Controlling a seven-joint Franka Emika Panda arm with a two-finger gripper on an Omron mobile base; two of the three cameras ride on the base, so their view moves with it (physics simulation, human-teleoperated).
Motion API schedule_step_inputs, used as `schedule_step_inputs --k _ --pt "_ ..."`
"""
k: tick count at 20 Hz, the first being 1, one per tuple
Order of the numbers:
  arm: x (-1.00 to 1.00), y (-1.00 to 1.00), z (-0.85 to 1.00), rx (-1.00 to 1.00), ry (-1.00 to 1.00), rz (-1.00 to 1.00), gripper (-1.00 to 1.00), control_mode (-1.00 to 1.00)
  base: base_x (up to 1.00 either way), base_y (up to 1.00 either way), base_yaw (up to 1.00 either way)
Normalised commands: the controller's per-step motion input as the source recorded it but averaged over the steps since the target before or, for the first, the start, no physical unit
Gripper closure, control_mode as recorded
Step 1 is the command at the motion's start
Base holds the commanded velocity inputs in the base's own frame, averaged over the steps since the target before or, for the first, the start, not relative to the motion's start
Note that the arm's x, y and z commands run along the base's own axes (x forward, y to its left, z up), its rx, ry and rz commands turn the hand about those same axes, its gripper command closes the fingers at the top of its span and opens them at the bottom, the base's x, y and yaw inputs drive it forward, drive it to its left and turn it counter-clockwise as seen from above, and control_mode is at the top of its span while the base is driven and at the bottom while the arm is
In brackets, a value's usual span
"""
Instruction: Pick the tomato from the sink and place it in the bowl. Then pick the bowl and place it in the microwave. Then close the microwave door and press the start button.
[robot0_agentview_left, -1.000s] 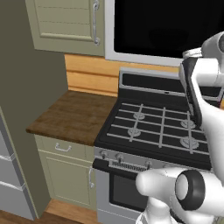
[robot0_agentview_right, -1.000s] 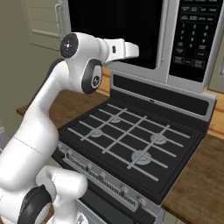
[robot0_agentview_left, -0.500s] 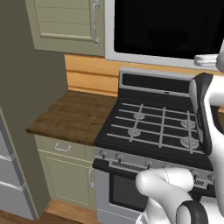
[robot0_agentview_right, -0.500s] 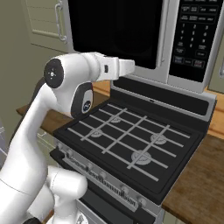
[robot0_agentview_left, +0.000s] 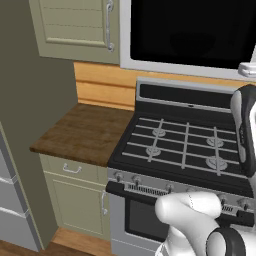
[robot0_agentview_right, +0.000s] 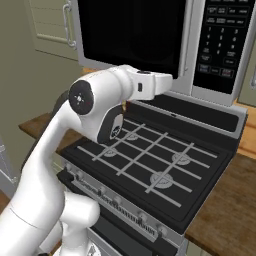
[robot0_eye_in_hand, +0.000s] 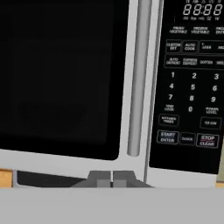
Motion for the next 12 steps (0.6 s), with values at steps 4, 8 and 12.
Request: schedule_step_inputs --k 4,8,12 --pt "0.0 -0.36 0.08 0.0 0.0 0.0 1.0 -1.0 0.0 0.0 0.0" --pt "0.0 -0.52 0.04 0.05 0.0 0.0 1.0 -1.0 0.0 0.0 0.0" --pt "0.02 -0.56 0.06 0.05 0.0 0.0 1.0 -1.0 0.0 0.0 0.0"
